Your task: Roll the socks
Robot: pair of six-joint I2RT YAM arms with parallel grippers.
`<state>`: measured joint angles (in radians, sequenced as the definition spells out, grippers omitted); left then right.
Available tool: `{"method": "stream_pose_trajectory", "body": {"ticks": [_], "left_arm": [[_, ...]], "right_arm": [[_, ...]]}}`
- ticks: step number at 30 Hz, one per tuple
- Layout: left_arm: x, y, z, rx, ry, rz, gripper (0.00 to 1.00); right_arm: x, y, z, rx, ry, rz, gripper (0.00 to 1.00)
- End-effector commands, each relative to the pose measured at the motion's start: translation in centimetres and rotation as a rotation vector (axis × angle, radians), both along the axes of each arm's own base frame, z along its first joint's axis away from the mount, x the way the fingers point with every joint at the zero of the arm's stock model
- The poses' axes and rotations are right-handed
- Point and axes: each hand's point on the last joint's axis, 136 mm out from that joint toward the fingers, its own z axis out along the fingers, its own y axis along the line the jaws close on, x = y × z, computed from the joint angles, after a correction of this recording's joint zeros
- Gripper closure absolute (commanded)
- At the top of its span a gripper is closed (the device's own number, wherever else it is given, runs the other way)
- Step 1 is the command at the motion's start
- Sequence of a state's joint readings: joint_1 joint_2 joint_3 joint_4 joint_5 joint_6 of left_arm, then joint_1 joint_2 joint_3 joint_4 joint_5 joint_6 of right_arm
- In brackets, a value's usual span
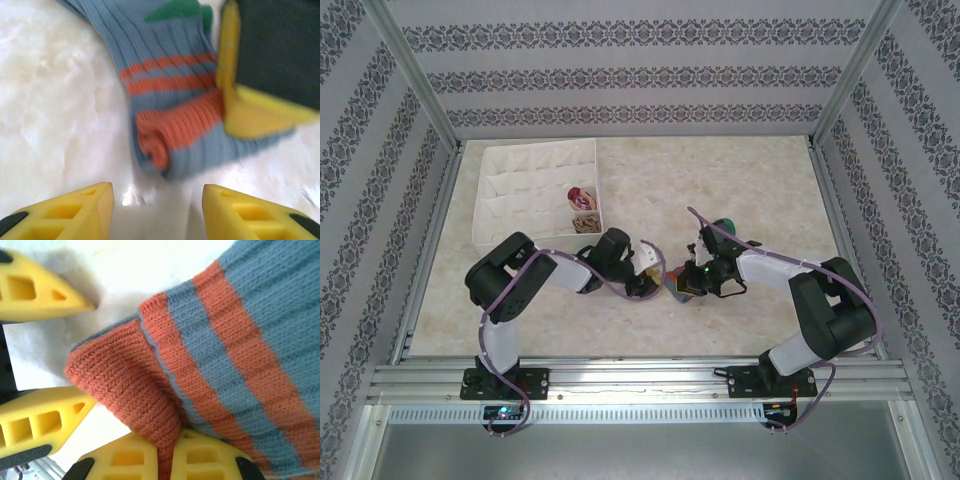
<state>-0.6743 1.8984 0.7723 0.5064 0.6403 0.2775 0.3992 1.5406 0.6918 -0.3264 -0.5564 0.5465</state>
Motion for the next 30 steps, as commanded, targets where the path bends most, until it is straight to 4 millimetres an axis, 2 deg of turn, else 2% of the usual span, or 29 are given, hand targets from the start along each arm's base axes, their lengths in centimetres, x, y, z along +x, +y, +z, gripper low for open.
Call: {"method": "stream_pose_trajectory", "body": {"ticks": [1,6,8,11,18,24,27,30], "left_arm": [[-1.2,-0.2,3.3,-0.082,-0.269,-0.145,0.48],[-1.4,-0.2,5.2,-0.118,-0.386,-0.155,0.48],[-2.4,-0.4,5.2,-0.095,-0.514,-0.225,0.48],[-2.5,-0.5,5.4,-0.04,-0.61,-0.251,0.48],[-3.8,0.4,3.6,0.194,-0.816,-0.417,0.53],[-5.7,0.3,2.1,0.272,-0.912,-0.491,0.7],[-6.8,0.0,1.1,0.301,-0.921,-0.534,0.71],[-6.8,-0.1,0.1,0.333,-0.923,-0.535,0.68]], "right_arm": [[-2.8,-2.0,-3.2,-0.086,0.14,0.013,1.0],[-3.3,-1.3,-3.2,0.006,0.218,0.034,1.0],[-3.5,-0.9,-2.9,0.047,0.241,0.041,1.0],[-3.9,-0.3,-2.5,0.094,0.26,0.059,1.0],[-5.8,0.3,-1.9,0.163,0.306,0.101,1.0],[-6.8,0.7,-1.8,0.22,0.35,0.118,1.0],[-6.9,0.8,-1.9,0.231,0.367,0.119,1.0],[-6.9,0.9,-1.9,0.237,0.371,0.121,1.0]]}}
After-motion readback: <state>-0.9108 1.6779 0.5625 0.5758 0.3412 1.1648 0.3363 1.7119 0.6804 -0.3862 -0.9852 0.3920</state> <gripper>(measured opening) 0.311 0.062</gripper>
